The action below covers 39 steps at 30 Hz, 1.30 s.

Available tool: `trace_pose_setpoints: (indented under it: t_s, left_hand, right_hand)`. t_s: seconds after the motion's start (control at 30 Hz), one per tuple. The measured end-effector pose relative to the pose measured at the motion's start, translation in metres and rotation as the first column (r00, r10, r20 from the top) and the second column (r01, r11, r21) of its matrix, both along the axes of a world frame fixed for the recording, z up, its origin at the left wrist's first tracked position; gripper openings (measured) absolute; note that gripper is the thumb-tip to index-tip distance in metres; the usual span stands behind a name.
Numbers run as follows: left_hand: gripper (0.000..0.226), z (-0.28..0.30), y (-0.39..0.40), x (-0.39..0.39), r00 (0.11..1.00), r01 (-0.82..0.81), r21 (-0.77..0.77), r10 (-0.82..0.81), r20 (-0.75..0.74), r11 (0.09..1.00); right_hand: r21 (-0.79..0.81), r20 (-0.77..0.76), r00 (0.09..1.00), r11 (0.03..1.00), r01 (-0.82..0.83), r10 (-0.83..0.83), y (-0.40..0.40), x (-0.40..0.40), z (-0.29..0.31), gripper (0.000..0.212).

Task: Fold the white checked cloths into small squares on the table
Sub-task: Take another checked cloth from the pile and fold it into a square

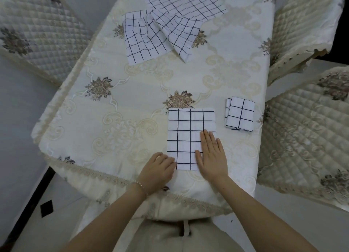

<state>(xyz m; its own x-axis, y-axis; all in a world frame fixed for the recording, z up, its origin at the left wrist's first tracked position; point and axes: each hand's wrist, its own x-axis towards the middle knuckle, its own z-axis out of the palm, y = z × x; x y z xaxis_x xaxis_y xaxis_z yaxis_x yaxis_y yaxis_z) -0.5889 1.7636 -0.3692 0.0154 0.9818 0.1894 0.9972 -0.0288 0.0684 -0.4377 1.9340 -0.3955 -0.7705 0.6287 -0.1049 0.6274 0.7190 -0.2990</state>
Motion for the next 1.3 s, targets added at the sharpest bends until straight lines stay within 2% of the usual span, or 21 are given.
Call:
trace_pose_setpoints:
  t_s: [0.13,0.27,0.4,0.5,0.6,0.7,0.73,0.77,0.87,0.97,1.03,1.07,1.1,1.17,1.2,1.27,1.3]
  left_hand:
    - [0.016,-0.005,-0.004,-0.006,0.989,0.066,0.071,-0.056,-0.133,0.995]
    - [0.023,-0.003,0.001,-0.002,0.98,0.087,0.085,-0.07,-0.186,0.993]
    - [0.016,0.003,0.003,0.002,0.979,0.055,0.006,-0.052,-0.198,0.998]
    - [0.027,0.011,0.005,-0.001,0.98,-0.004,-0.151,-0.026,-0.196,0.989]
    - [0.029,0.021,0.011,-0.006,0.99,-0.125,-0.271,0.102,-0.098,0.954]
    - [0.016,0.032,0.014,-0.009,0.963,-0.216,-0.273,0.25,0.098,0.937]
    - [0.009,0.033,0.014,-0.01,0.945,-0.212,-0.268,0.267,0.188,0.94]
    - [0.012,0.036,0.013,-0.011,0.915,-0.229,-0.272,0.302,0.267,0.935]
    - [0.021,0.048,0.011,-0.01,0.811,-0.292,-0.261,0.383,0.442,0.92]
    - [0.029,0.057,0.007,-0.008,0.564,-0.404,-0.291,0.486,0.667,0.867]
    - [0.043,0.056,0.005,-0.011,0.46,-0.411,-0.358,0.529,0.713,0.839]
    - [0.045,0.056,0.006,-0.013,0.454,-0.394,-0.385,0.541,0.708,0.834]
    - [0.042,0.056,0.009,-0.013,0.458,-0.377,-0.404,0.547,0.701,0.834]
    - [0.018,0.055,0.017,-0.012,0.46,-0.382,-0.428,0.57,0.681,0.819]
    - [0.018,0.056,0.022,-0.011,0.441,-0.399,-0.44,0.59,0.676,0.804]
    - [0.031,0.052,0.029,-0.008,0.361,-0.446,-0.481,0.644,0.675,0.755]
    - [0.028,0.049,0.032,-0.008,0.313,-0.465,-0.498,0.662,0.681,0.732]
  right_hand:
    - [-0.003,0.027,1.0,1.0,-0.003,0.003,0.001,0.0,0.001,0.064]
    - [-0.016,0.042,0.999,1.0,-0.007,0.008,0.001,0.0,0.002,0.065]
    - [-0.063,0.02,0.999,0.997,-0.033,0.035,0.004,0.0,0.007,0.071]
    - [-0.149,-0.093,0.992,0.984,-0.094,0.08,0.002,0.004,0.021,0.075]
    - [-0.167,-0.219,0.944,0.944,-0.285,0.246,-0.003,0.013,0.04,0.071]
    - [-0.079,-0.247,0.907,0.925,-0.37,0.342,0.0,0.023,0.041,0.046]
    - [-0.079,-0.291,0.905,0.935,-0.346,0.31,0.003,0.025,0.039,0.034]
    - [-0.098,-0.35,0.902,0.948,-0.302,0.252,0.005,0.026,0.04,0.025]
    - [-0.285,-0.455,0.891,0.949,-0.132,-0.013,0.009,0.028,0.048,0.022]
    - [-0.575,-0.39,0.889,0.817,-0.033,-0.239,0.015,0.026,0.066,0.022]
    - [-0.657,-0.346,0.887,0.754,0.003,-0.305,0.021,0.024,0.074,0.022]
    - [-0.686,-0.331,0.885,0.728,0.012,-0.327,0.025,0.024,0.077,0.024]
    - [-0.716,-0.32,0.882,0.698,0.014,-0.345,0.028,0.024,0.08,0.026]
    - [-0.776,-0.311,0.868,0.63,0.003,-0.388,0.032,0.024,0.086,0.024]
    - [-0.792,-0.305,0.861,0.61,0.008,-0.408,0.035,0.024,0.086,0.024]
    - [-0.803,-0.288,0.849,0.595,0.038,-0.443,0.039,0.024,0.084,0.021]
    - [-0.806,-0.269,0.846,0.589,0.064,-0.46,0.041,0.024,0.083,0.015]
